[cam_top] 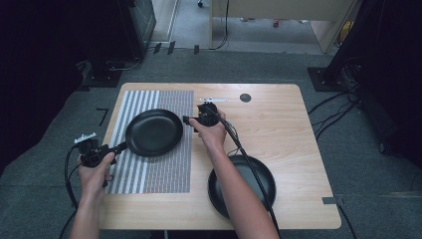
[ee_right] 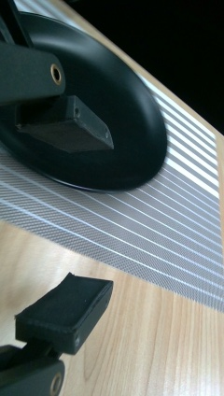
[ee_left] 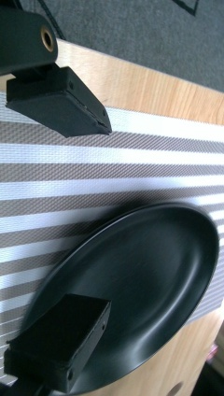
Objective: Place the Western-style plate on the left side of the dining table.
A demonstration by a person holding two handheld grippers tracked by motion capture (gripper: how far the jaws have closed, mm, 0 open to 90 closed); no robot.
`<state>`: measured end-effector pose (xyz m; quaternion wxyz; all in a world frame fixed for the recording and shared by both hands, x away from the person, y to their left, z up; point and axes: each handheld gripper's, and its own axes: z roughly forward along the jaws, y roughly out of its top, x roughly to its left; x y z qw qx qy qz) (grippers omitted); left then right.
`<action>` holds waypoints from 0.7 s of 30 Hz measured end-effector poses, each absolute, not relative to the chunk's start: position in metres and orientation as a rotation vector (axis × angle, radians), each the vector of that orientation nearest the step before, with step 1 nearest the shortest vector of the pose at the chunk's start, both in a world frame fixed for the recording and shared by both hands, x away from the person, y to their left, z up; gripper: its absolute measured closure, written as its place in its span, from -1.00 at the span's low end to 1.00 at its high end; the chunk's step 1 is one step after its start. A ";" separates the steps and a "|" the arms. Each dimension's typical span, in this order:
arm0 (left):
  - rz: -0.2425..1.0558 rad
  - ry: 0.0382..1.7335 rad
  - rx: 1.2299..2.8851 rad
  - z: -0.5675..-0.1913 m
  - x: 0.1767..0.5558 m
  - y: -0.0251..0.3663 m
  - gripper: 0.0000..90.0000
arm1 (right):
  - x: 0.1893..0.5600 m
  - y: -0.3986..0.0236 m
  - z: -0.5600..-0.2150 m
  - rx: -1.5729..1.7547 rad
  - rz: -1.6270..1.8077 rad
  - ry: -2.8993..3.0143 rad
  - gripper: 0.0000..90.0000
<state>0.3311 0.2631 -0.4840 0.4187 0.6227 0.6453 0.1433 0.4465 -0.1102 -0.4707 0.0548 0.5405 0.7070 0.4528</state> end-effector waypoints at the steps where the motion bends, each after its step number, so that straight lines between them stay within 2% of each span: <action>1: 0.361 1.603 1.565 -0.483 0.326 0.263 -0.76 | 0.444 -0.111 -0.469 1.615 1.365 2.162 -0.41; 5: 0.355 1.589 1.551 -0.481 0.310 0.262 -0.77 | 0.433 -0.114 -0.465 1.570 1.327 2.202 -0.49; 14: 0.380 1.549 1.563 -0.477 0.278 0.257 -0.77 | 0.415 -0.123 -0.455 1.538 1.276 2.200 -0.51; 21: 0.416 1.548 1.613 -0.487 0.261 0.246 -0.76 | 0.397 -0.136 -0.446 1.501 1.240 2.187 -0.55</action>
